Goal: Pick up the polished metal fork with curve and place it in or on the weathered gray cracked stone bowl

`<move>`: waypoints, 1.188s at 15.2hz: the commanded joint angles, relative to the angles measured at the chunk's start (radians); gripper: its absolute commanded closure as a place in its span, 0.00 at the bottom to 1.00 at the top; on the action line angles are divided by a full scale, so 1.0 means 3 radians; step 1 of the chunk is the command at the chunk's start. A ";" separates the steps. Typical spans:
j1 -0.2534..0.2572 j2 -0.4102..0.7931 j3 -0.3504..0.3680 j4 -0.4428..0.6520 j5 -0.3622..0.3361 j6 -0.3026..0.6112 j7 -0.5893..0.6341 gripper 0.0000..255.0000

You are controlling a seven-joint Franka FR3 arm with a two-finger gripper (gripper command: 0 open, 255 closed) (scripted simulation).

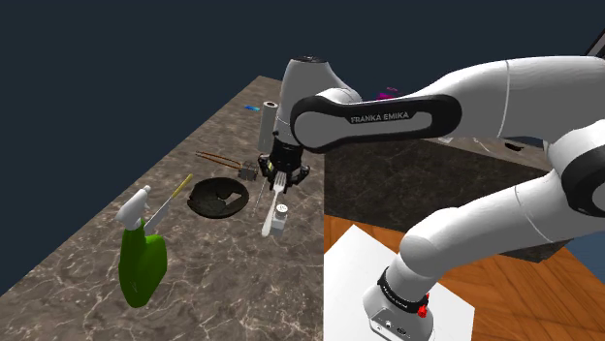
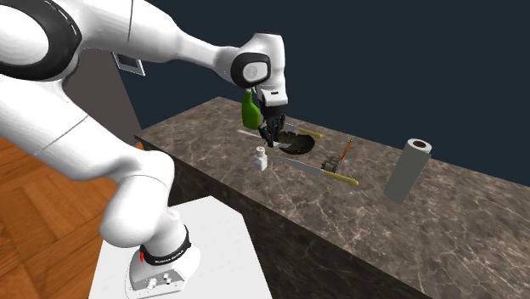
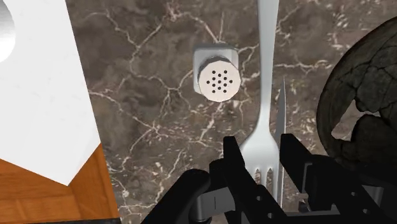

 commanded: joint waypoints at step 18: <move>-0.0171 0.2211 0.0588 0.1649 -0.1414 0.0165 0.1215 1.00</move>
